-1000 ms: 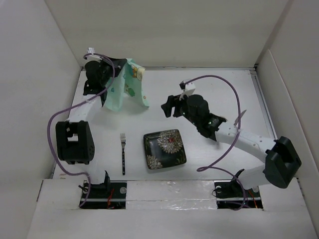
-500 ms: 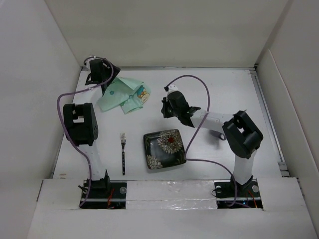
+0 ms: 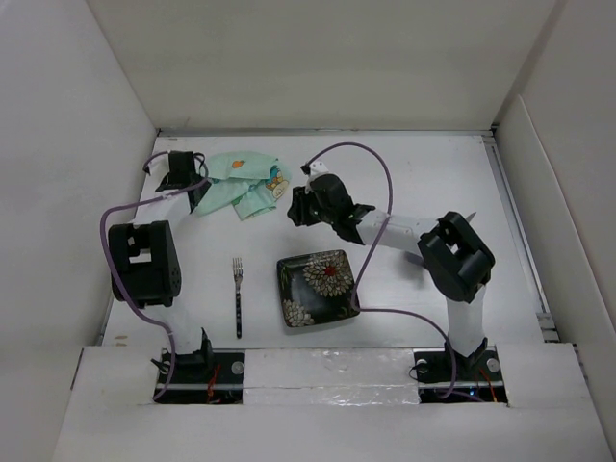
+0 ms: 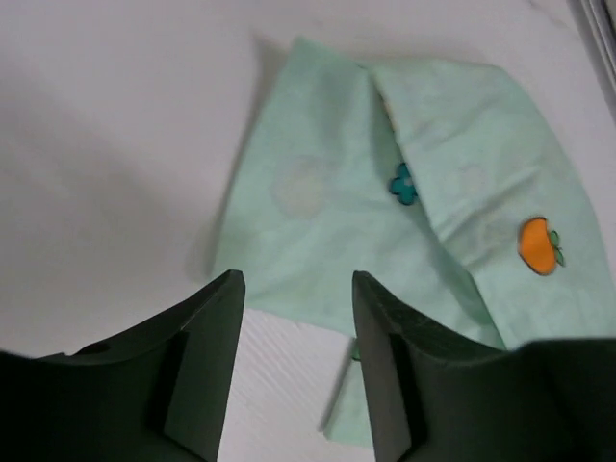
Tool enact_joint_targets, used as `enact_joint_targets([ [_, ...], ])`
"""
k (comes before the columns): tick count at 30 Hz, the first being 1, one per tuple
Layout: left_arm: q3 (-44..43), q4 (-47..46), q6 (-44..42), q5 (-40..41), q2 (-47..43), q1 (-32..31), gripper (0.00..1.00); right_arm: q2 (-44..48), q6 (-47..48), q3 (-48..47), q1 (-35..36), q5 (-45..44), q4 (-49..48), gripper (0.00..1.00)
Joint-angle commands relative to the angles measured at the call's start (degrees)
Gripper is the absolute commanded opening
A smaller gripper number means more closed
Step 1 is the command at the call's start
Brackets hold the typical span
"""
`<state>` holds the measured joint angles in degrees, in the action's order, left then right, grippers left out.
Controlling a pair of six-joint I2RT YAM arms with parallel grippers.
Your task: Set the dinner table for one person
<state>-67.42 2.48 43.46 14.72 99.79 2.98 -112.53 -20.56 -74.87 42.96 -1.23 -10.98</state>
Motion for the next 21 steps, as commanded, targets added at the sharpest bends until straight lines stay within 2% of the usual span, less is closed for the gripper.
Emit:
enact_joint_targets([
  [1, 4.03, -0.27, 3.02, -0.03, -1.53, 3.07, 0.48, 3.29, 0.08, 0.60, 1.07, 0.80, -4.92, 0.46],
  [4, 6.07, -1.78, 3.30, -0.66, -0.13, 3.87, 0.53, 1.01, 0.78, -3.24, 1.07, 3.43, -2.12, 0.52],
  [7, 3.89, 0.15, 2.95, 0.39, 3.64, 3.87, 0.53, -3.81, 0.35, -6.84, 0.55, 2.99, -0.62, 0.59],
  [10, 3.26, 0.07, 2.77, 0.31, 5.49, 3.87, 0.53, -7.60, 0.17, -10.10, 0.55, 3.08, 2.97, 0.59],
  [15, 2.20, -1.16, 3.03, -3.72, 7.70, 3.87, 0.53, -16.73, -2.38, -21.69, -0.68, 4.49, 8.78, 0.60],
  [19, 0.28, -1.43, 2.51, -5.84, 9.37, 3.87, 0.48, -21.49, -4.75, -27.34, -1.21, 3.26, 12.74, 0.60],
  [21, -0.43, -0.72, 3.12, -5.32, 9.72, 3.87, 0.43, -23.08, -5.98, -29.36, -1.21, 3.00, 14.05, 0.60],
])
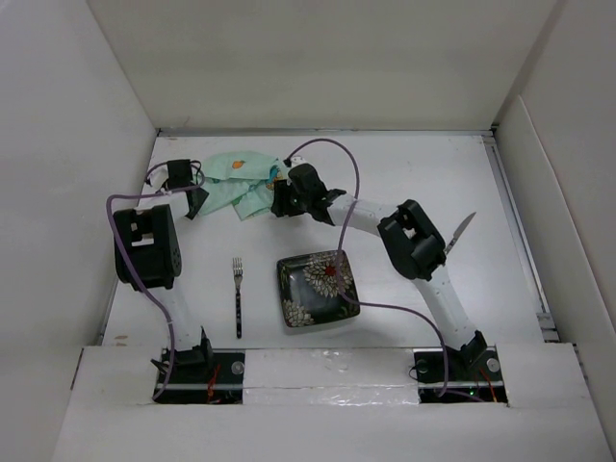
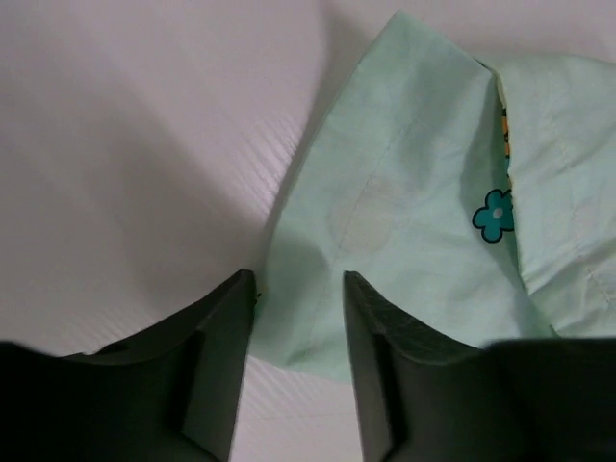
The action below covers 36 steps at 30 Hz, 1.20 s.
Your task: Set the dinner table for one person
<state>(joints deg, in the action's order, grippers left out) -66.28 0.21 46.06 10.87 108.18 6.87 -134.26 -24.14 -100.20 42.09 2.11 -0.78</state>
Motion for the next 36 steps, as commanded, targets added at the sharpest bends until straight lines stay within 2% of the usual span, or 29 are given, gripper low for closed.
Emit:
enact_joint_targets([
  [1, -1.92, 1.72, 0.08, -1.56, 1.68, -0.02, 0.36, -2.84, -2.58, -6.38, -0.34, -0.44, 4.55, 0.55],
  [3, -2.62, 1.98, -0.45, -1.91, 1.94, -0.02, 0.34, -3.64, -3.37, -8.16, -0.34, -0.62, 5.61, 0.55],
  [4, -2.80, 1.90, -0.45, -2.26, 1.86, -0.02, 0.25, -4.25, -3.63, -10.08, -0.34, -0.35, 6.04, 0.53],
  [9, -2.80, 0.85, -0.10, -3.84, 2.03, -0.02, 0.10, -6.81, -4.60, -14.14, -0.34, -0.27, 9.21, 0.50],
  [11, -2.98, 0.85, -0.27, -4.02, 2.21, -0.02, 0.01, -8.03, -4.95, -16.32, -0.34, 0.52, 10.52, 0.46],
  [17, -3.33, 1.29, -0.62, -3.67, 1.60, -0.02, 0.00, -9.36, -6.18, -18.89, -0.86, 1.05, 11.50, 0.36],
  [18, -3.33, 1.20, -0.62, -3.93, 1.16, -0.02, 0.00, -9.27, -6.44, -18.71, -0.86, 1.05, 11.32, 0.26],
  [20, -3.33, 1.20, -0.80, -3.93, 0.63, -0.02, 0.00, -9.09, -7.49, -18.19, -1.39, 0.79, 10.28, 0.15],
  [21, -3.33, 1.20, -0.89, -4.02, -0.07, -0.02, 0.00, -8.75, -7.76, -16.53, -1.39, 0.53, 9.40, 0.00],
  [24, -3.85, 1.11, -1.06, -5.15, -2.17, -0.02, 0.00, -4.54, -8.03, -11.00, -1.92, 0.44, 2.82, 0.00],
  [25, -4.38, 0.85, -1.32, -5.77, -3.05, -0.02, 0.00, -2.61, -7.94, -5.24, -1.92, 0.35, 1.32, 0.00],
  [26, -4.64, 0.76, -1.50, -6.21, -4.02, -0.02, 0.00, 2.46, -6.89, -2.39, -2.44, -0.34, -4.61, 0.00],
  [27, -4.99, 0.15, -1.59, -7.52, -6.47, -0.02, 0.00, 5.12, -6.01, 0.07, -2.45, -0.79, -5.80, 0.00],
  [30, -8.41, 0.58, -2.73, -9.55, -12.26, -0.02, 0.00, 16.54, -0.66, 6.06, -3.06, -3.76, -5.91, 0.00],
  [31, -12.17, 1.45, -4.21, -9.21, -15.34, -0.02, 0.00, 25.18, 3.10, 9.81, -4.80, -6.30, -4.51, 0.00],
  [32, -12.20, 1.90, -4.23, -9.20, -16.85, -0.02, 0.00, 25.27, 3.13, 9.85, -4.82, -6.33, -4.50, 0.00],
  [36, -16.94, 2.34, -5.55, -10.26, -23.18, -0.02, 0.00, 37.29, 6.47, 14.24, -8.50, -6.07, -1.00, 0.00],
])
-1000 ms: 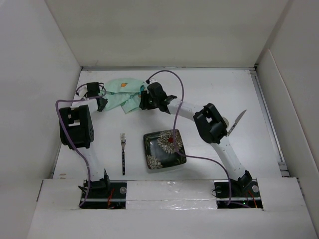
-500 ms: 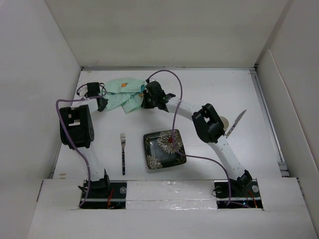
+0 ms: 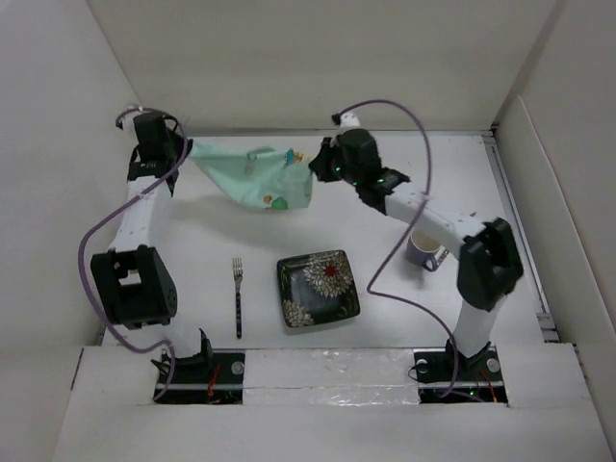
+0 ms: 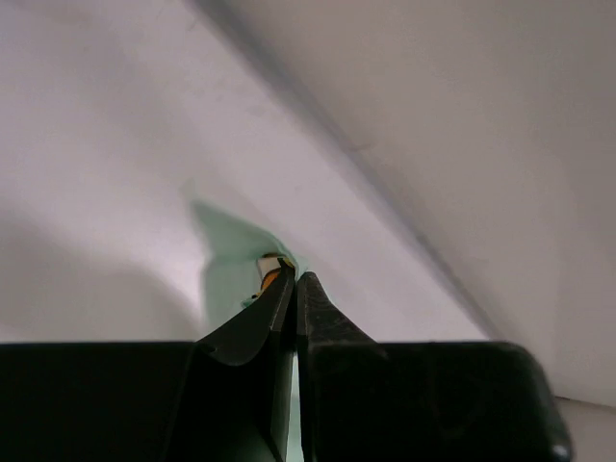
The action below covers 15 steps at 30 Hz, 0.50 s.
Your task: Set the dinner table for one person
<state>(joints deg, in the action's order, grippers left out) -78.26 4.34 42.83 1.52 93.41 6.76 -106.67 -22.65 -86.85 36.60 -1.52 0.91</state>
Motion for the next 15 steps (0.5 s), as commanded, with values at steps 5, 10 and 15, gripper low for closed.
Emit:
enact_joint_targets([
  [5, -6.20, -2.32, -2.22, -3.71, -14.20, 0.09, 0.00, 21.49, 6.75, 5.80, -7.24, -0.33, 0.40, 0.00],
  [10, -4.02, -2.75, -2.58, -2.93, -17.11, 0.09, 0.00, 29.41, 7.01, 8.36, -12.60, 0.46, 1.12, 0.00],
  [15, 3.19, -8.37, 0.14, -6.70, -14.84, 0.09, 0.00, 22.40, 4.38, 6.88, -16.74, 9.15, -0.29, 0.00],
])
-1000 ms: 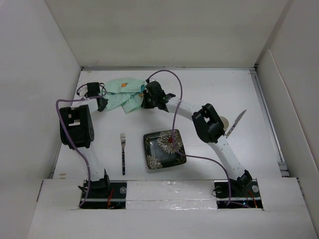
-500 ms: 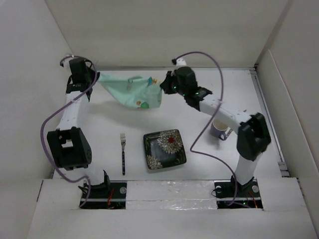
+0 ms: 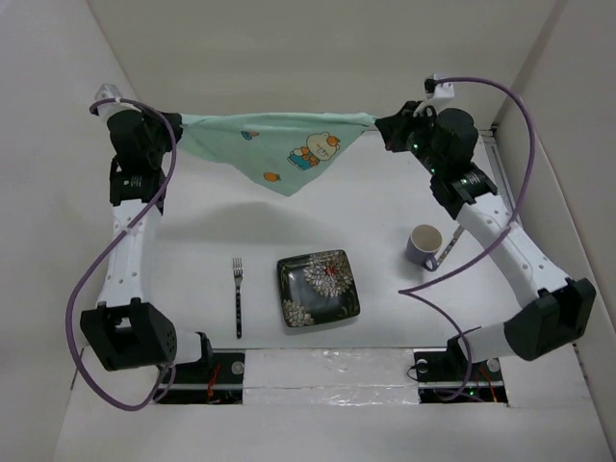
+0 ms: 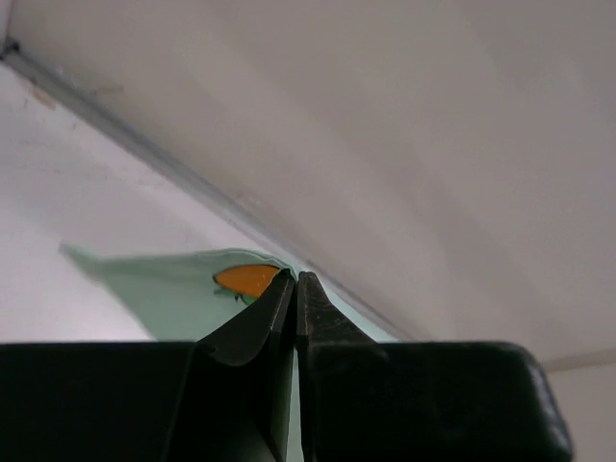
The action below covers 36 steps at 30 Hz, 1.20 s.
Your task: Set the dinner table for one person
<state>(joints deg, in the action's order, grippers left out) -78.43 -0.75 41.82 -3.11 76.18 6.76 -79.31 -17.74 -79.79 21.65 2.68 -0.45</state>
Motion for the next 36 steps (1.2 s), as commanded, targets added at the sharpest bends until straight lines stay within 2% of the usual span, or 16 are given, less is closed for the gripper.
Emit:
enact_joint_targets([
  [1, 2.94, -3.46, 1.85, -4.33, 3.70, 0.09, 0.00, -8.72, -1.07, -1.67, -2.57, 8.19, 0.98, 0.00],
  [5, 0.83, -5.21, 3.44, -8.40, 9.07, 0.09, 0.00, -16.23, -2.39, -8.63, -3.10, 10.51, 1.41, 0.00],
  [8, 2.40, -4.35, 3.88, -4.10, 10.03, -2.01, 0.00, -26.63, -3.62, -20.46, -3.63, 9.11, 7.38, 0.00],
  [12, 10.56, -10.49, 7.65, -7.51, 11.00, -2.80, 0.00, -38.10, -7.04, -34.89, -6.17, 5.94, 13.01, 0.01],
  [13, 11.71, -11.28, 8.27, -8.04, 11.18, -3.51, 0.00, -39.24, -8.27, -35.87, -6.18, 4.20, 11.89, 0.11],
  [14, 12.68, -13.11, 8.45, -8.05, 11.27, -4.30, 0.00, -40.04, -8.54, -37.53, -6.18, 3.40, 11.09, 0.41],
  [17, 14.71, -13.49, 8.71, -4.80, 12.40, -6.85, 0.00, -43.03, -6.53, -42.19, -5.40, 3.56, 14.23, 0.68],
  [19, 14.10, -13.83, 10.03, -4.10, 13.46, -6.85, 0.00, -41.56, -2.50, -40.55, -2.42, 1.30, 17.14, 0.68],
  [21, 11.48, -12.79, 9.86, -2.52, 15.13, -6.85, 0.00, -38.13, -1.34, -27.88, 0.05, -1.35, 12.18, 0.43],
  [22, 10.33, -12.26, 9.51, -1.81, 15.83, -6.85, 0.00, -33.94, -0.81, -22.57, 2.58, -1.62, 8.83, 0.26],
  [23, 9.36, -11.99, 9.42, -1.63, 17.23, -6.85, 0.00, -32.76, -0.72, -18.43, 3.91, -1.27, 6.54, 0.00],
  [26, 4.19, -9.98, 8.89, 0.21, 21.26, -6.85, 0.00, -31.87, 1.38, -8.30, 10.74, 0.74, 3.00, 0.00],
  [31, -0.57, -9.27, 8.63, 1.44, 24.36, -6.24, 0.00, -35.55, 4.20, -8.36, 16.22, -2.05, 6.07, 0.00],
  [33, -1.80, -9.00, 8.63, 1.44, 25.85, -5.54, 0.00, -39.32, 4.38, -11.17, 16.75, -2.33, 8.17, 0.10],
  [35, -2.16, -9.00, 8.63, 1.01, 27.17, -5.01, 0.00, -42.05, 4.64, -15.54, 16.76, -2.33, 10.37, 0.32],
  [36, -2.25, -9.18, 8.63, 0.74, 27.44, -5.01, 0.00, -44.24, 4.73, -16.70, 16.76, -2.33, 11.77, 0.36],
])
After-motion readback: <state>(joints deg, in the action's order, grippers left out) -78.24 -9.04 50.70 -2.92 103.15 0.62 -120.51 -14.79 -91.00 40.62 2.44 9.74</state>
